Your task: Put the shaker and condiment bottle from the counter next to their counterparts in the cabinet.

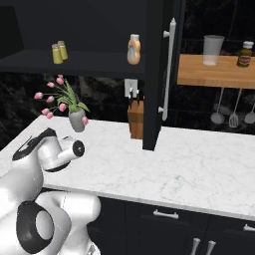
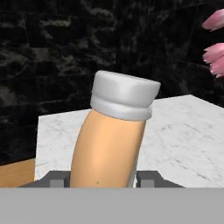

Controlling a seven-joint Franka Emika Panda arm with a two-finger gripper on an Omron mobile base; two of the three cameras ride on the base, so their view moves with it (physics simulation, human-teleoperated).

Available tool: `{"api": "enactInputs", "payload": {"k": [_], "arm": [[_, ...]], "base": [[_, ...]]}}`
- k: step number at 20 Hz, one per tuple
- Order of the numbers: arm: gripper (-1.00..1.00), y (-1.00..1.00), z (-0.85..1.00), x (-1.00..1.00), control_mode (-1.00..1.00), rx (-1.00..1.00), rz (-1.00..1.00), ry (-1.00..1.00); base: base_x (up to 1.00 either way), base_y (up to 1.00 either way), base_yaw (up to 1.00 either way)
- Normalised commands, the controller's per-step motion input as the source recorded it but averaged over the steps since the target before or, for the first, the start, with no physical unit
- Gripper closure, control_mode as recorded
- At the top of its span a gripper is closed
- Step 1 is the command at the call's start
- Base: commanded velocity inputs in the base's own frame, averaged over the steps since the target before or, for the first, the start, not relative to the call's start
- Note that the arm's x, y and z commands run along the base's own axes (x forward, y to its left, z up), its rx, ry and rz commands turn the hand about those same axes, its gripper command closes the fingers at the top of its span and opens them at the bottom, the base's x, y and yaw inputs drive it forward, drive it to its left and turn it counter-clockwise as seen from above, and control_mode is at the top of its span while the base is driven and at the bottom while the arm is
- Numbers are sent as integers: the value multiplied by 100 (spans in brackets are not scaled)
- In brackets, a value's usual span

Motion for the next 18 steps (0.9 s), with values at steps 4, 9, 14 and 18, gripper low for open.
{"api": "enactInputs", "payload": {"k": [4,9,14,18], "arm": [[100,-58,63,0,-100,0,-31,9],[100,-68,62,0,-100,0,-39,4],[100,-63,53,0,-100,0,-42,0],[100,-60,51,-5,-100,0,-43,0]], "base": [[0,0,0],[0,0,0],[0,0,0],[0,0,0]]}}
